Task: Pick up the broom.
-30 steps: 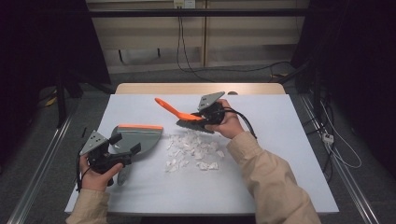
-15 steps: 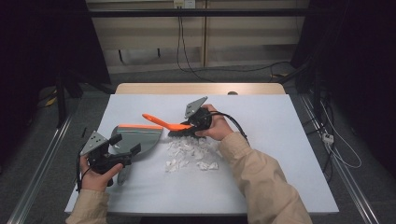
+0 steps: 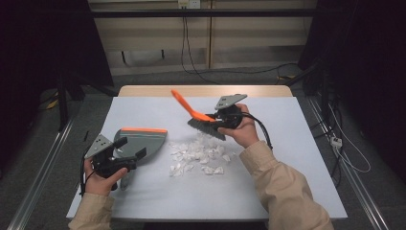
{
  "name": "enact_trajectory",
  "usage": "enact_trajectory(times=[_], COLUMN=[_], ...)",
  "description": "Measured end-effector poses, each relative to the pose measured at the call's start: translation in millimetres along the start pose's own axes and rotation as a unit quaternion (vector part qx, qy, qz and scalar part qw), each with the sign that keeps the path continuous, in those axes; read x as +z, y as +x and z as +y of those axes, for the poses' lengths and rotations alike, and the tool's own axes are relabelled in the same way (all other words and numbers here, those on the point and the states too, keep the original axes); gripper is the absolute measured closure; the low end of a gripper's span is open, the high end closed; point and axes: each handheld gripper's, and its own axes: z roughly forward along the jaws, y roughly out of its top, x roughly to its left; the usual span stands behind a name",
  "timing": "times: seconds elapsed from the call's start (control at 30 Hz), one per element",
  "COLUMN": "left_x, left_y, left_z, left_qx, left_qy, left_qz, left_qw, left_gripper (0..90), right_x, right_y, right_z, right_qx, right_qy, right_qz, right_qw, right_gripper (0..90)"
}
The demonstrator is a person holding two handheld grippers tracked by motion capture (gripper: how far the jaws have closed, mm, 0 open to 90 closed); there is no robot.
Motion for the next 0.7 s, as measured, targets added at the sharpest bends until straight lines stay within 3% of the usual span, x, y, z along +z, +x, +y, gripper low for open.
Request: enact_trajectory(times=[0.07, 0.13, 0.23, 0.3, 0.37, 0.47, 0.57, 0.7], left_x=[0.6, 1.1, 3.0, 3.4, 3.4, 2.5, 1.8, 1.8], left_y=[-0.1, -0.4, -1.1, -1.3, -1.6, -1.5, -2.1, -3.5], left_z=[-0.1, -0.1, -0.4, -0.3, -0.2, 0.2, 0.4, 0.2], left_qx=[-0.003, -0.001, -0.002, 0.0, 0.0, 0.001, 0.002, 0.006], left_qy=[-0.001, -0.001, -0.001, 0.001, 0.0, -0.001, -0.004, 0.001], left_qz=[-0.002, -0.004, -0.006, -0.009, -0.011, -0.012, -0.012, -0.014], left_qw=[1.0, 1.0, 1.0, 1.0, 0.9999, 0.9999, 0.9999, 0.9999], left_gripper=[8.6, 8.6, 8.6, 8.5, 8.5, 8.5, 8.5, 8.5], right_x=[-8.9, -16.8, -25.2, -29.6, -32.5, -34.5, -34.2, -30.1], right_y=[-3.3, -3.0, 0.9, 5.7, 11.0, 16.4, 23.9, 33.2], right_z=[0.5, 1.6, 3.1, 5.1, 7.3, 8.4, 8.6, 7.4], right_qx=[0.037, 0.055, 0.093, 0.1, 0.121, 0.158, 0.174, 0.174], right_qy=[-0.013, -0.025, -0.042, -0.048, -0.051, -0.066, -0.065, -0.058], right_qz=[-0.015, -0.034, -0.041, -0.053, -0.068, -0.067, -0.074, -0.072], right_qw=[0.9991, 0.9976, 0.9939, 0.9924, 0.989, 0.9829, 0.9799, 0.9804], right_gripper=[71.5, 71.5, 71.5, 71.5, 71.5, 71.5, 71.5, 71.5])
